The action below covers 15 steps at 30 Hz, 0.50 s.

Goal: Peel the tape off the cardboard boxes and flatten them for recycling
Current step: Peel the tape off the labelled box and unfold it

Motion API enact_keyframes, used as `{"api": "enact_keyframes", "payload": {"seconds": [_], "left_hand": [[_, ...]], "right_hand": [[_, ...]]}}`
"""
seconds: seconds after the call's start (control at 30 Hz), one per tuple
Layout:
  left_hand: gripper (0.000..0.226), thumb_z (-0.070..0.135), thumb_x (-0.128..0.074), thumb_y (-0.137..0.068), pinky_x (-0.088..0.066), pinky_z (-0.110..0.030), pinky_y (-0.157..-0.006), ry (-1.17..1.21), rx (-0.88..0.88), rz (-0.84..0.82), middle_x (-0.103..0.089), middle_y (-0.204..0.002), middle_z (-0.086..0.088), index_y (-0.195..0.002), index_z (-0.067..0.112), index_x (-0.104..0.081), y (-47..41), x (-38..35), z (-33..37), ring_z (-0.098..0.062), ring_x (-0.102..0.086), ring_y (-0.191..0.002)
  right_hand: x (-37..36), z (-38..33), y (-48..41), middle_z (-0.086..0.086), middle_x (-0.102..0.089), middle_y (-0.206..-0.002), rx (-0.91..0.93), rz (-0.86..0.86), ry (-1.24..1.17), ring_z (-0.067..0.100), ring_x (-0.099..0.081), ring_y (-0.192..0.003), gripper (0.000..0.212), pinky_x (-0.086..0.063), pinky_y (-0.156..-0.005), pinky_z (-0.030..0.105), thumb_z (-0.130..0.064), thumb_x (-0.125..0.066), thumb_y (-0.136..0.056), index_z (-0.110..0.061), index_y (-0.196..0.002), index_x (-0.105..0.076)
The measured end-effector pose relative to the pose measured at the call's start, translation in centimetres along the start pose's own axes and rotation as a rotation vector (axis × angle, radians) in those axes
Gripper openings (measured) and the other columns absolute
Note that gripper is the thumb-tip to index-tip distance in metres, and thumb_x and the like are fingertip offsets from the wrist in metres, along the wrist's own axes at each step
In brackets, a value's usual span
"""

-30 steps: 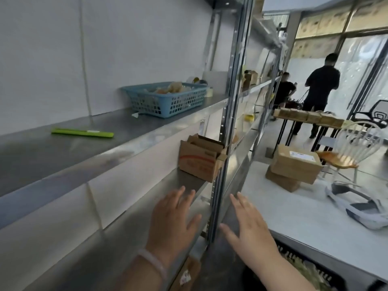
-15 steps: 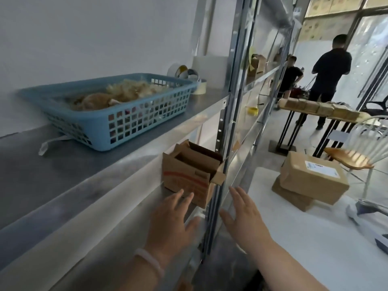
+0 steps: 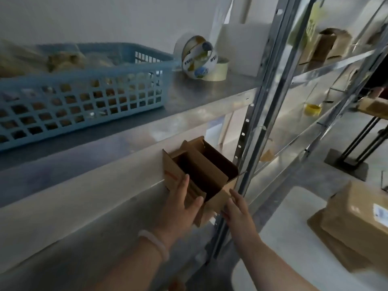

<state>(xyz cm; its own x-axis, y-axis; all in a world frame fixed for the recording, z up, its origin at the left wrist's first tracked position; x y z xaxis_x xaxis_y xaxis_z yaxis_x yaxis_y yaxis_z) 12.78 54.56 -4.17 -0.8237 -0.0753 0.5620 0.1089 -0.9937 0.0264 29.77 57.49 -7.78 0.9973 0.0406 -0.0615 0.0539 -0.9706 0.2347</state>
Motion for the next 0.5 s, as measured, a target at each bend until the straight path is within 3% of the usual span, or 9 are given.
{"api": "enact_keyframes", "payload": {"seconds": [0.1, 0.17, 0.23, 0.27, 0.33, 0.43, 0.5], "left_hand": [[0.068, 0.050, -0.047, -0.093, -0.035, -0.034, -0.108, 0.037, 0.008, 0.055, -0.028, -0.153, 0.007, -0.146, 0.049, -0.006, 0.3, -0.1, -0.6, -0.013, -0.033, -0.137], [0.062, 0.047, -0.049, -0.093, -0.037, -0.033, -0.108, 0.147, 0.011, 0.077, -0.034, -0.151, 0.009, -0.145, 0.049, -0.014, 0.7, 0.0, -1.0, -0.007, -0.036, -0.133], [0.060, 0.048, -0.051, -0.090, -0.038, -0.036, -0.109, 0.272, 0.017, 0.082, -0.038, -0.148, 0.009, -0.143, 0.047, -0.022, 1.3, 0.3, -1.6, -0.004, -0.038, -0.132], [0.062, 0.052, -0.052, -0.087, -0.038, -0.038, -0.110, 0.326, 0.034, 0.084, -0.040, -0.147, 0.009, -0.143, 0.044, -0.026, 1.7, 0.5, -1.9, -0.004, -0.040, -0.132], [0.064, 0.066, -0.054, -0.079, -0.044, -0.034, -0.104, 0.376, 0.081, 0.110, -0.050, -0.138, 0.017, -0.138, 0.049, -0.036, 2.7, 1.2, -2.5, -0.002, -0.047, -0.127], [0.036, 0.074, -0.057, -0.069, -0.050, -0.007, -0.068, 0.389, 0.147, 0.244, -0.063, -0.102, 0.032, -0.103, 0.069, -0.046, 3.9, 3.7, -3.1, 0.009, -0.061, -0.096], [0.040, 0.073, -0.060, -0.066, -0.045, -0.004, -0.053, 0.372, 0.212, 0.246, -0.055, -0.091, 0.033, -0.099, 0.064, -0.039, 4.2, 5.5, -3.4, 0.008, -0.060, -0.078]], "right_hand": [[-0.4, 0.3, -0.4, 0.000, -0.058, -0.129, -0.042, -0.047, -0.062, 0.015, -0.057, -0.116, 0.032, -0.043, -0.107, 0.038, -0.029, -0.042, -0.103, -0.031, -0.135, -0.048], [-0.3, 0.3, -0.7, -0.006, -0.061, -0.120, -0.056, -0.075, -0.018, 0.006, -0.061, -0.106, 0.030, -0.051, -0.090, 0.023, -0.032, -0.043, -0.103, -0.035, -0.131, -0.052], [-0.9, -0.2, -0.5, -0.015, -0.065, -0.108, -0.064, -0.145, 0.072, -0.002, -0.061, -0.097, 0.024, -0.049, -0.068, 0.008, -0.037, -0.044, -0.101, -0.045, -0.118, -0.058], [-1.5, -0.5, -0.3, -0.020, -0.066, -0.102, -0.056, -0.195, 0.146, -0.005, -0.060, -0.096, 0.023, -0.046, -0.065, 0.006, -0.039, -0.043, -0.101, -0.050, -0.107, -0.062], [-3.1, -0.8, 0.4, -0.025, -0.065, -0.098, -0.001, -0.286, 0.322, -0.007, -0.059, -0.098, 0.030, -0.044, -0.073, 0.006, -0.040, -0.041, -0.101, -0.057, -0.093, -0.065], [-5.2, 0.3, 1.3, -0.010, -0.050, -0.130, 0.159, -0.368, 0.500, 0.008, -0.046, -0.123, 0.030, -0.042, -0.101, 0.029, -0.042, -0.046, -0.099, -0.045, -0.127, -0.055], [-6.4, 1.0, 2.1, -0.013, -0.037, -0.141, 0.216, -0.479, 0.599, 0.009, -0.037, -0.129, 0.040, -0.041, -0.104, 0.032, -0.046, -0.050, -0.095, -0.053, -0.134, -0.043]]}}
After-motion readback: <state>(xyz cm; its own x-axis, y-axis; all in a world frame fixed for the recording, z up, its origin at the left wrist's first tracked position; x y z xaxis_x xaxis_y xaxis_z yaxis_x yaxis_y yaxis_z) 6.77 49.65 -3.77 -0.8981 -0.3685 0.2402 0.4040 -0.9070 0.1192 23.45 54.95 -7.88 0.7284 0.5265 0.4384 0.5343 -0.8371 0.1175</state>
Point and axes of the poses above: each hand's wrist, its own y-axis away from the middle knuckle, its own x-axis out of the back of the hand, z = x × y, the point moved 3 cm from there along -y, towards the middle knuckle
